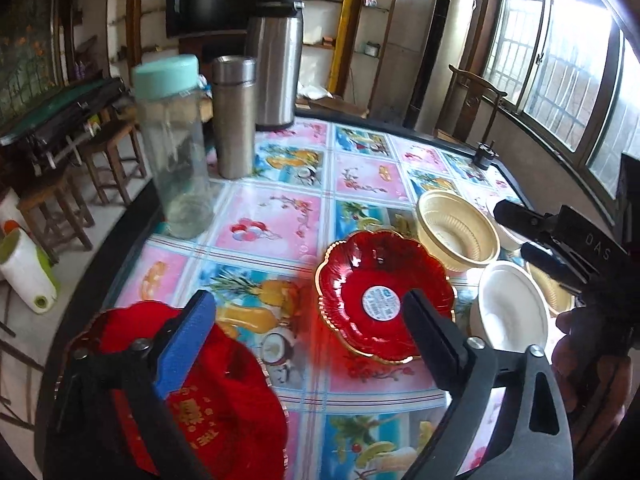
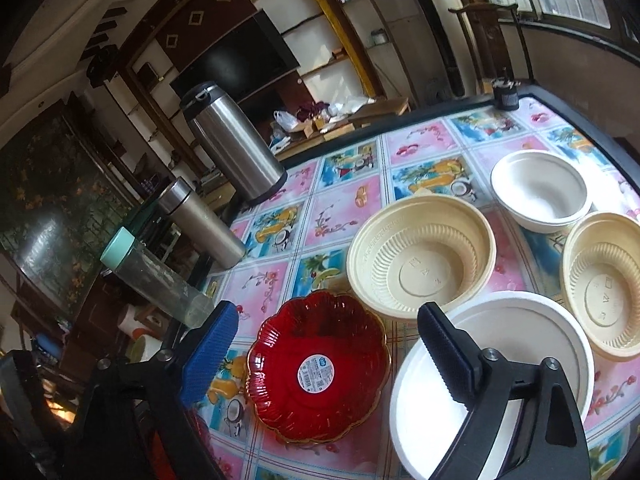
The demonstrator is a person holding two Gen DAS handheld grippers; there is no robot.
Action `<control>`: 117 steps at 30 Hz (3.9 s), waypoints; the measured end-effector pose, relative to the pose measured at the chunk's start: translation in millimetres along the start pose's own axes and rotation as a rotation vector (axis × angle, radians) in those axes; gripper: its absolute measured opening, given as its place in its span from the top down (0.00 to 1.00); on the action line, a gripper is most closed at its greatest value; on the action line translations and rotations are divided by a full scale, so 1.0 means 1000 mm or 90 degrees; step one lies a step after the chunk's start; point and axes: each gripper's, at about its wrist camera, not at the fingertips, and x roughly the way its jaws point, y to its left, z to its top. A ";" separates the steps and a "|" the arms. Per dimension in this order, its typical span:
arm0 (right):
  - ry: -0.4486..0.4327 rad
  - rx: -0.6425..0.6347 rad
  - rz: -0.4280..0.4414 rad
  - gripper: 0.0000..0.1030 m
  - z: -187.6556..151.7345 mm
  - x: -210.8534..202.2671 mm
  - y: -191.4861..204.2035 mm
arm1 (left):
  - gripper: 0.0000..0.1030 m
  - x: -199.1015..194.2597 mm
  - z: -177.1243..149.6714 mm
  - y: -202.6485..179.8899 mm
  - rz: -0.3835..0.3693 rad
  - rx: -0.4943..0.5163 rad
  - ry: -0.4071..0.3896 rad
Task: Organize plates and bowls
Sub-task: 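Move the left gripper to the small red scalloped plate's rim, then close the left gripper on the small red plate's rim, then lift the small red plate and lower it onto the large red plate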
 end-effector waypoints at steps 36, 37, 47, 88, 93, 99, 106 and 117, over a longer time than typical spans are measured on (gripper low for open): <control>0.268 0.033 -0.036 0.58 0.001 0.088 -0.027 | 0.17 0.123 0.018 0.004 -0.171 -0.132 0.321; 0.272 0.031 -0.051 0.58 0.001 0.088 -0.030 | 0.17 0.124 0.017 0.004 -0.170 -0.132 0.322; 0.302 0.036 -0.043 0.60 -0.008 0.102 -0.034 | 0.17 0.127 0.019 0.001 -0.181 -0.135 0.326; 0.288 0.038 -0.060 0.87 -0.017 0.111 -0.037 | 0.93 0.124 -0.009 0.014 -0.049 -0.124 0.280; 0.280 0.046 -0.046 0.88 -0.020 0.105 -0.039 | 0.93 0.114 -0.013 0.014 -0.053 -0.123 0.257; 0.262 0.031 -0.024 0.89 -0.024 0.091 -0.024 | 0.93 0.085 -0.014 0.020 -0.054 -0.120 0.215; 0.236 -0.023 0.005 0.89 -0.034 0.070 0.015 | 0.92 0.046 -0.019 0.035 -0.043 -0.119 0.167; 0.207 -0.085 0.048 0.89 -0.062 0.045 0.077 | 0.92 -0.008 -0.029 0.079 -0.021 -0.131 0.118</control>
